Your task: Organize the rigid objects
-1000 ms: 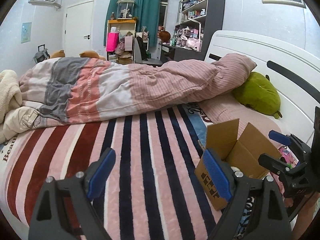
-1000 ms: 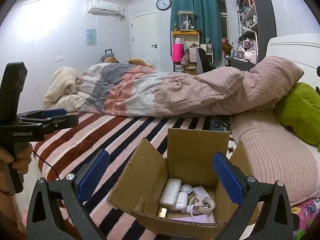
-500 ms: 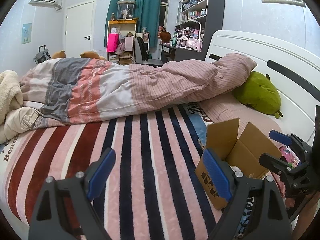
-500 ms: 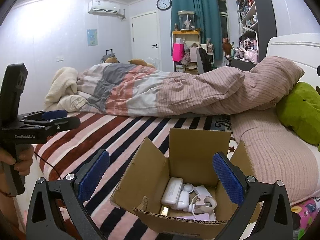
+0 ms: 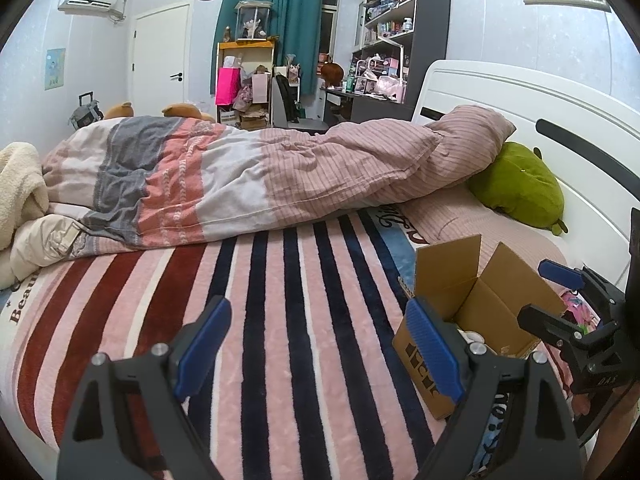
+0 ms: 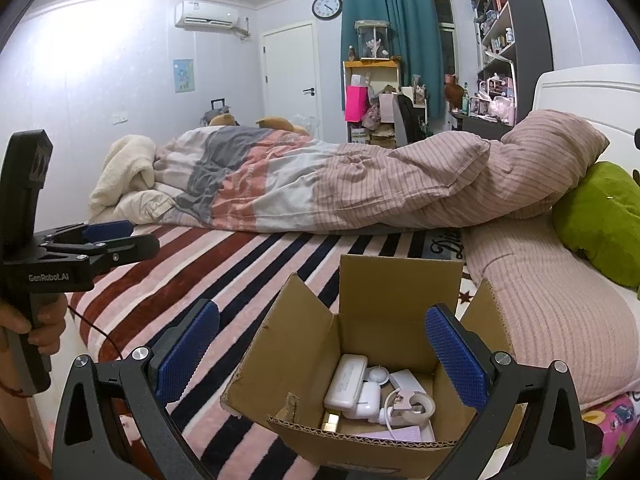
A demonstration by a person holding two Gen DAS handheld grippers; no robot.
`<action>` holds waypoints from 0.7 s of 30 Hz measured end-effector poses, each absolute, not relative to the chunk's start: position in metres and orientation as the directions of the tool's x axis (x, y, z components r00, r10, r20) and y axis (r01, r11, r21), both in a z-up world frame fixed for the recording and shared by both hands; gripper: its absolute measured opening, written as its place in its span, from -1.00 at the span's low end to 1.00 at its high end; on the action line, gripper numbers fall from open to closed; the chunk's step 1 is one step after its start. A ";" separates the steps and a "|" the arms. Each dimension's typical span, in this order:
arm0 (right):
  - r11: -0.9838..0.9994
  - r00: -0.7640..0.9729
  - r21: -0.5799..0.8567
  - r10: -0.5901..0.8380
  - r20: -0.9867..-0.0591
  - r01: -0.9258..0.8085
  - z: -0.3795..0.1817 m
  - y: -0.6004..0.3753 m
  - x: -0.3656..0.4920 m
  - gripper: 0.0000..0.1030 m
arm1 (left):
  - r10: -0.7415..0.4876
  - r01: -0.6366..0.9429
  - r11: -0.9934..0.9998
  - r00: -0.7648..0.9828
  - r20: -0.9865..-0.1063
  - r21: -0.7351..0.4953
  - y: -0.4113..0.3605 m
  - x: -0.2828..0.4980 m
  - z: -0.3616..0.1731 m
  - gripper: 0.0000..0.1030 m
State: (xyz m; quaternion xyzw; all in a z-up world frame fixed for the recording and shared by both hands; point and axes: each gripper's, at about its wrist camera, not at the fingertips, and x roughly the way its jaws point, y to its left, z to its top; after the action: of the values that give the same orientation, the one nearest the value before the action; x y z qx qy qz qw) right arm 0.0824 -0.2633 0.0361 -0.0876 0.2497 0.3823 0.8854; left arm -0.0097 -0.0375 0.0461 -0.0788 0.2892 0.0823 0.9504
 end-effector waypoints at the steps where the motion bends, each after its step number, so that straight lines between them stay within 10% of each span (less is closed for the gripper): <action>1: 0.693 0.584 0.035 0.632 -0.509 -0.720 0.035 -0.262 0.081 1.00 | 0.110 -0.201 0.974 0.819 -0.563 -0.102 -0.037 -0.010 0.046 0.69; 21: 0.695 0.584 0.036 0.630 -0.513 -0.718 0.035 -0.258 0.079 1.00 | 0.114 -0.205 0.973 0.819 -0.562 -0.102 -0.036 -0.011 0.044 0.69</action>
State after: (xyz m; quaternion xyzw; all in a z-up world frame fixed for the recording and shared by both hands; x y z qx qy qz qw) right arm 0.0794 -0.2575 0.0348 -0.0880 0.2517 0.3805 0.8855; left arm -0.0112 -0.0359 0.0444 -0.0793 0.2888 0.0840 0.9504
